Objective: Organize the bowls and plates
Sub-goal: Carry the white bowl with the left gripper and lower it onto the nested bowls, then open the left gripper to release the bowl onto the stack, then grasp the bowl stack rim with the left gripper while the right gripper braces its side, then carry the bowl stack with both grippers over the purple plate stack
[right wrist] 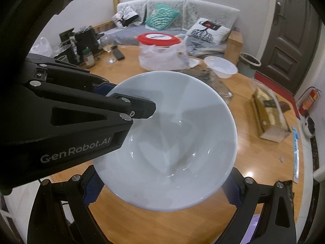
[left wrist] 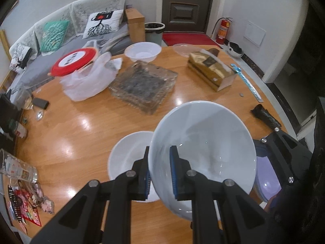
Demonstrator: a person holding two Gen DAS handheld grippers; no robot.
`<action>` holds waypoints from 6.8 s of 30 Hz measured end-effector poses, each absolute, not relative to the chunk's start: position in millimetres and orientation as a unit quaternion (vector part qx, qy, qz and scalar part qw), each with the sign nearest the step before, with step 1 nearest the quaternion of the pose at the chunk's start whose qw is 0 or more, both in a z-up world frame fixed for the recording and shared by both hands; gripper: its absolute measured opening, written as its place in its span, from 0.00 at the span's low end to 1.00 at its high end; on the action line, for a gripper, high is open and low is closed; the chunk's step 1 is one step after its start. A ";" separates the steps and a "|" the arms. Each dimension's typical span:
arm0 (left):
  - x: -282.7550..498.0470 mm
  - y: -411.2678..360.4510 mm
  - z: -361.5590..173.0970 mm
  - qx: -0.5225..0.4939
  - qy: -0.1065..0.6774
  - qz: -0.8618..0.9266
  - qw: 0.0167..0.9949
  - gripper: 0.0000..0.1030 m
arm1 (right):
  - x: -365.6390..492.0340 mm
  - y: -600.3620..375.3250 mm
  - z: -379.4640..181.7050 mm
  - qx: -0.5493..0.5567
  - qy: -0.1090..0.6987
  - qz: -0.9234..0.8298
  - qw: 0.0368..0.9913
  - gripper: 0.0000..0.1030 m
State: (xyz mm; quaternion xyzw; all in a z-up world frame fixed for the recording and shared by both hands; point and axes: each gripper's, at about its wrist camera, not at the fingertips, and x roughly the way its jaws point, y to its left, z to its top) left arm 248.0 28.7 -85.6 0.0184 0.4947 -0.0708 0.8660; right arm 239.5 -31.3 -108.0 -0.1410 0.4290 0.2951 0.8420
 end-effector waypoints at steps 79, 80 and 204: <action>265.2 96.0 -150.0 -0.002 0.529 -0.025 0.848 0.32 | 249.8 17.2 -151.4 -0.179 0.448 0.315 0.817 0.93; 264.3 97.4 -147.9 -0.006 0.528 -0.023 0.849 0.33 | 247.2 12.5 -150.7 -0.172 0.441 0.315 0.823 0.93; 163.5 -67.1 -72.4 0.003 0.473 -0.183 0.862 0.20 | 166.1 -122.9 -151.5 -0.136 0.344 0.306 0.877 0.99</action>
